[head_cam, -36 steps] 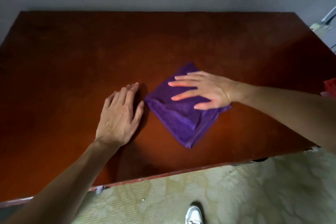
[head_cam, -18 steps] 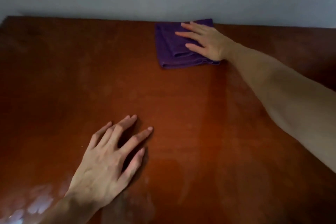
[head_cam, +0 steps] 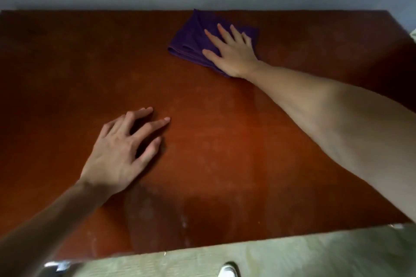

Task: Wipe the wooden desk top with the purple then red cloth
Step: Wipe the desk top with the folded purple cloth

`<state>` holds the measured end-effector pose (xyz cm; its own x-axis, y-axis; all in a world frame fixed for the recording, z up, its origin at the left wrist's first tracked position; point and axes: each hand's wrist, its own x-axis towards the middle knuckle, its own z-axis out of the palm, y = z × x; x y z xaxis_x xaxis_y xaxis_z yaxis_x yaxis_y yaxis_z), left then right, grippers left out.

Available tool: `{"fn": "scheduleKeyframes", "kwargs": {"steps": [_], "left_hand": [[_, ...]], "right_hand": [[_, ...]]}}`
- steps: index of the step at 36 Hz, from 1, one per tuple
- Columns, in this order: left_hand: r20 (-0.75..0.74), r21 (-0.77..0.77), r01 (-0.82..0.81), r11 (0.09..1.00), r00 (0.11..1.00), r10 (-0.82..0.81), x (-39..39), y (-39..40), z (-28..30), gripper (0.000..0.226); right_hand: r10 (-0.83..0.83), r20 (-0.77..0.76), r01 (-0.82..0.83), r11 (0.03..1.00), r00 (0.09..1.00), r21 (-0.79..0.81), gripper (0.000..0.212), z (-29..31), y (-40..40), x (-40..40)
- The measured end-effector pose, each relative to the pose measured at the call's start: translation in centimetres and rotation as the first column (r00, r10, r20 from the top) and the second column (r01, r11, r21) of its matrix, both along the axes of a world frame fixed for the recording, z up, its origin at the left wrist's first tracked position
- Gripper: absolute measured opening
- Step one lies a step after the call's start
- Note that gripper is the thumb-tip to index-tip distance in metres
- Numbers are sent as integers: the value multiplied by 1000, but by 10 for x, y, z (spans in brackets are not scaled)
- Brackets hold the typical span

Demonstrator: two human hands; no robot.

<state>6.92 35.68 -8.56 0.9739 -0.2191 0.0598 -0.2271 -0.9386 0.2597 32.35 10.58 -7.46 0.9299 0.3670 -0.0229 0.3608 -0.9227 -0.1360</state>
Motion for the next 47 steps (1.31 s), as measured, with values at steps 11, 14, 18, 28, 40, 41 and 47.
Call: {"fn": "scheduleKeyframes", "kwargs": {"steps": [11,14,18,28,40,41,47], "left_hand": [[77,-6,-77,997,994,77,-15,-12,-4,52],[83,-58,-134,989,987,139,-27,-23,-5,51],[85,-136,-166,977,980,179,-47,-43,-8,48],[108,-170,-127,977,983,147,-35,-50,-3,44],[100,-228,-53,972,992,77,-11,-105,-5,51],[100,-213,-36,976,993,58,-7,-111,-6,53],[59,-47,119,992,991,-116,17,-134,-9,59]], "right_hand": [[8,109,-16,997,994,75,67,-26,-67,-259],[-3,127,-6,997,992,71,62,-27,-83,-318],[11,94,-16,998,996,56,62,-21,-95,-365],[37,83,-37,999,996,5,66,-16,-58,-318],[597,-24,-597,797,802,-93,62,0,-122,-137],[594,-18,-592,800,804,-97,61,-1,-125,-118],[426,18,-424,902,904,-81,63,-2,-130,-19]]}}
